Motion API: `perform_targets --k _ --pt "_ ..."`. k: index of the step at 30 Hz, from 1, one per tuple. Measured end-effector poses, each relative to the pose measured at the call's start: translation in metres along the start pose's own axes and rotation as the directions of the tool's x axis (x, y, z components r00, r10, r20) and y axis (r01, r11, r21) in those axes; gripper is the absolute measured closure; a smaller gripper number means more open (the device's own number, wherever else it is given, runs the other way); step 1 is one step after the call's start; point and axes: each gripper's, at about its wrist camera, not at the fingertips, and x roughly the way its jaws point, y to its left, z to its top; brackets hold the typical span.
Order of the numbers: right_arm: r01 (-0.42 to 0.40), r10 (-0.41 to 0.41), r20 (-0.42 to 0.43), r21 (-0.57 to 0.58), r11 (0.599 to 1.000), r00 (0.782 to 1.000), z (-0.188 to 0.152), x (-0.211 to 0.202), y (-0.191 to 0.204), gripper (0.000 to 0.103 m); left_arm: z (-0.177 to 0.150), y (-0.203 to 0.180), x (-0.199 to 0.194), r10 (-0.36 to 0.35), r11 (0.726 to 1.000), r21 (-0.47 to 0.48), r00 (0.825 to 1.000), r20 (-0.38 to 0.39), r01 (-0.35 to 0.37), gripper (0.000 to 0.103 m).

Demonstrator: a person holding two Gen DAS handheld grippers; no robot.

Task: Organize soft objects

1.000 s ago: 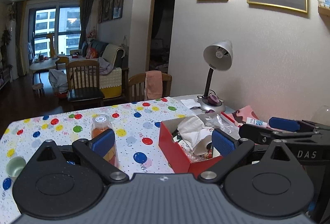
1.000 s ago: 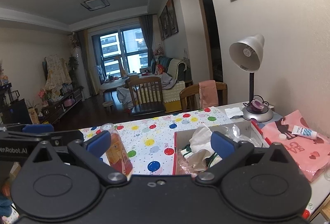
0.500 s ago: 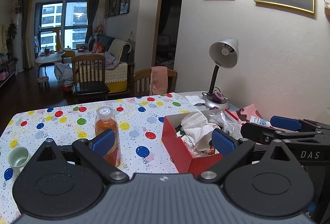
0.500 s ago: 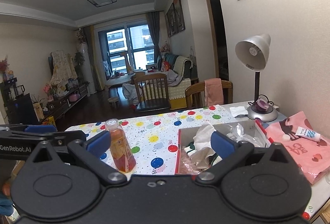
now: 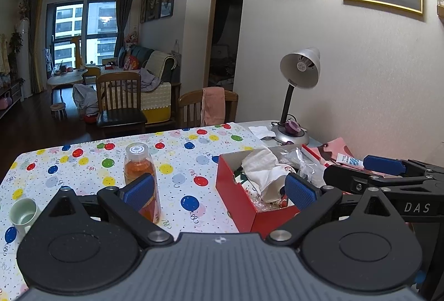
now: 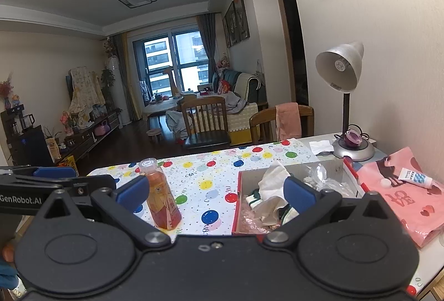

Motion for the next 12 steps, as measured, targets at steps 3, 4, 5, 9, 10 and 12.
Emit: perform_targets --k 3,4,5,9,10,12 --pt "0.003 -0.003 -0.004 0.005 1.0 1.0 -0.0019 -0.0006 -0.0006 0.0 0.001 -0.0013 0.003 -0.003 1.0 0.001 1.0 -0.004 0.003 0.002" --pt "0.004 -0.004 -0.003 0.007 1.0 1.0 -0.0028 -0.0014 -0.0004 0.0 0.0011 -0.0021 0.004 -0.002 1.0 0.002 1.0 -0.004 0.002 0.002" --pt "0.004 -0.004 -0.003 0.008 1.0 1.0 -0.0031 -0.0019 -0.0003 0.0 0.0011 -0.0021 0.0042 -0.002 1.0 0.002 1.0 -0.004 0.002 0.002" --pt "0.006 -0.006 -0.004 0.008 1.0 1.0 -0.0027 -0.0014 -0.0005 0.0 0.0013 -0.0025 0.0049 0.0 1.0 0.003 1.0 -0.004 0.0 0.002" --pt "0.007 -0.007 -0.004 0.008 1.0 1.0 -0.0029 -0.0013 -0.0001 0.0 0.0013 -0.0017 0.0049 -0.001 1.0 0.001 1.0 -0.006 0.001 0.002" --pt "0.008 -0.008 -0.007 0.011 1.0 1.0 -0.0034 -0.0026 -0.0013 0.0 0.0014 -0.0011 0.0055 0.001 1.0 0.001 1.0 -0.008 -0.001 0.002"
